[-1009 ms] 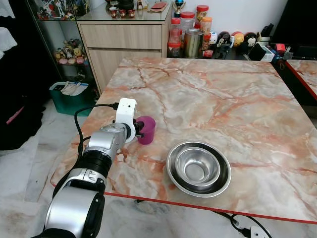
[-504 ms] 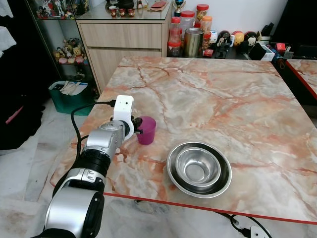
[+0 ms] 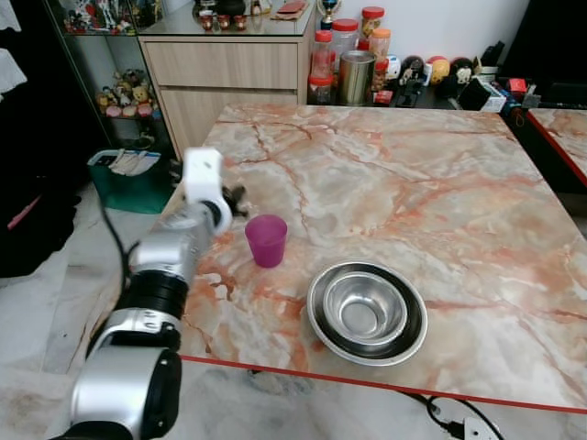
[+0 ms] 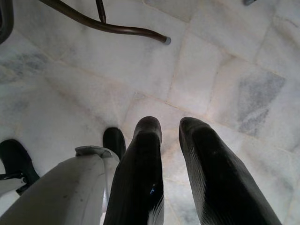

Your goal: Setting the table

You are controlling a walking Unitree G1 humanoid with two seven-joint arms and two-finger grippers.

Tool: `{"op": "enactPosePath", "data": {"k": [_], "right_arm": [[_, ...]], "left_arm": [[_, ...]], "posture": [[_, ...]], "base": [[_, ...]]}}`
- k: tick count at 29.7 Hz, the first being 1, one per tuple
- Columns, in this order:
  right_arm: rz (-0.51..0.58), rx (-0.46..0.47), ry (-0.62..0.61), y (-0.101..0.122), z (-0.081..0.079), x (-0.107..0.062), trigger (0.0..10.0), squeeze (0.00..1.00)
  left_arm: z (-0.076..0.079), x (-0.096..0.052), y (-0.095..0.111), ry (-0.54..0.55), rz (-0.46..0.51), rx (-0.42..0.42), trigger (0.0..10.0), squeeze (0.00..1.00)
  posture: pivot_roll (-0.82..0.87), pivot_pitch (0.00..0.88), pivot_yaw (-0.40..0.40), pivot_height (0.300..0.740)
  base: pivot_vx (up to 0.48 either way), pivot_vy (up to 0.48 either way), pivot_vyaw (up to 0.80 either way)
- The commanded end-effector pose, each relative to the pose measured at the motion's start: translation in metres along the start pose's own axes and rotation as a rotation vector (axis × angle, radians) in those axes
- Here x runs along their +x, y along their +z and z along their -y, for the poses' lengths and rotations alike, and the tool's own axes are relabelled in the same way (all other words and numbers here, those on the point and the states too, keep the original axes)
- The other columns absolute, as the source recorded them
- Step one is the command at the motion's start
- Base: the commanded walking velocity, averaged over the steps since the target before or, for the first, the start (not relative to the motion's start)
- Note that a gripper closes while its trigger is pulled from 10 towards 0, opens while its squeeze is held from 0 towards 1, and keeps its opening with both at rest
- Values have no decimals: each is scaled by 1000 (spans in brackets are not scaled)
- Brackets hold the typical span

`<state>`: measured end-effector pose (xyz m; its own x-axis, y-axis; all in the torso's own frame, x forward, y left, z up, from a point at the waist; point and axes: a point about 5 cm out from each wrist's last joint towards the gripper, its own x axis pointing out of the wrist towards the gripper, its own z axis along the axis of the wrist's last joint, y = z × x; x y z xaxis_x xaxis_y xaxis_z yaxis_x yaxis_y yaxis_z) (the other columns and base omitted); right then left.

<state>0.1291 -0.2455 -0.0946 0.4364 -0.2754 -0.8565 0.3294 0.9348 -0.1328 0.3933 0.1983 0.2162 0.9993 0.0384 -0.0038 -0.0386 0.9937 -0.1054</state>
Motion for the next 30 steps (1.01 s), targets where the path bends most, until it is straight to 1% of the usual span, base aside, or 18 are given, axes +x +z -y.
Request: {"op": "enactPosePath", "data": {"k": [1,4,6,7,9,10,11,16,17,18,19,20,21,24,27,28,29,30], "right_arm": [[-2,-2,-5,0,0,0,10000,0],[0,4,-3,0,0,0,10000,0],[3,10,-1,0,-1,0,10000,0],[3,10,-1,0,-1,0,10000,0],[6,14,0,0,-1,0,10000,0],[6,14,0,0,-1,0,10000,0],[5,13,1,0,-1,0,10000,0],[6,13,1,0,-1,0,10000,0],[5,14,1,0,-2,0,10000,0],[5,16,2,0,-2,0,10000,0],[5,16,2,0,-2,0,10000,0],[4,17,1,0,-2,0,10000,0],[4,18,1,0,-2,0,10000,0],[4,18,1,0,-2,0,10000,0],[2,13,3,0,-2,0,10000,0],[1,13,3,0,-2,0,10000,0],[1,13,3,0,-2,0,10000,0],[1,14,3,0,-2,0,10000,0]], "left_arm": [[-19,-5,-6,80,18,27,10000,0],[-64,-17,-16,256,19,177,10000,0],[-88,-26,-24,355,1,236,10000,0],[-88,-26,-24,355,1,236,10000,0],[-126,-47,-43,532,-29,243,10000,0],[-126,-47,-43,532,-29,243,10000,0],[-148,-63,-57,640,-62,231,10000,0],[-170,-85,-77,760,-116,282,10000,0],[-178,-96,-88,808,-163,320,10000,0],[-192,-119,-111,893,-261,359,10000,0],[-192,-119,-111,893,-261,359,10000,0],[-197,-132,-128,912,-332,378,10000,0],[-198,-136,-133,909,-357,388,10000,0],[-198,-139,-139,904,-380,399,10000,0],[-187,-168,-186,838,-585,413,10000,0],[-182,-178,-200,808,-643,380,10000,0],[-182,-178,-200,808,-643,380,10000,0],[-173,-188,-217,746,-712,337,10000,0]], "posture": [[65,0,8,732],[64,0,10,732],[65,0,9,732],[65,0,9,732],[74,0,9,732],[74,0,9,732],[72,0,10,732],[70,0,12,732],[71,0,11,732],[68,0,14,732],[68,0,14,732],[67,0,14,732],[68,0,13,732],[68,0,13,732],[64,0,17,732],[64,0,17,732],[64,0,17,732],[64,0,16,732]], "base": [[0,0,0],[0,0,0],[0,0,0],[0,0,0],[0,0,0],[0,0,0],[0,0,0],[0,0,0],[0,0,0],[0,0,0],[0,0,0],[0,0,0],[0,0,0],[0,0,0],[0,0,0],[0,0,0],[0,0,0],[0,0,0]]}}
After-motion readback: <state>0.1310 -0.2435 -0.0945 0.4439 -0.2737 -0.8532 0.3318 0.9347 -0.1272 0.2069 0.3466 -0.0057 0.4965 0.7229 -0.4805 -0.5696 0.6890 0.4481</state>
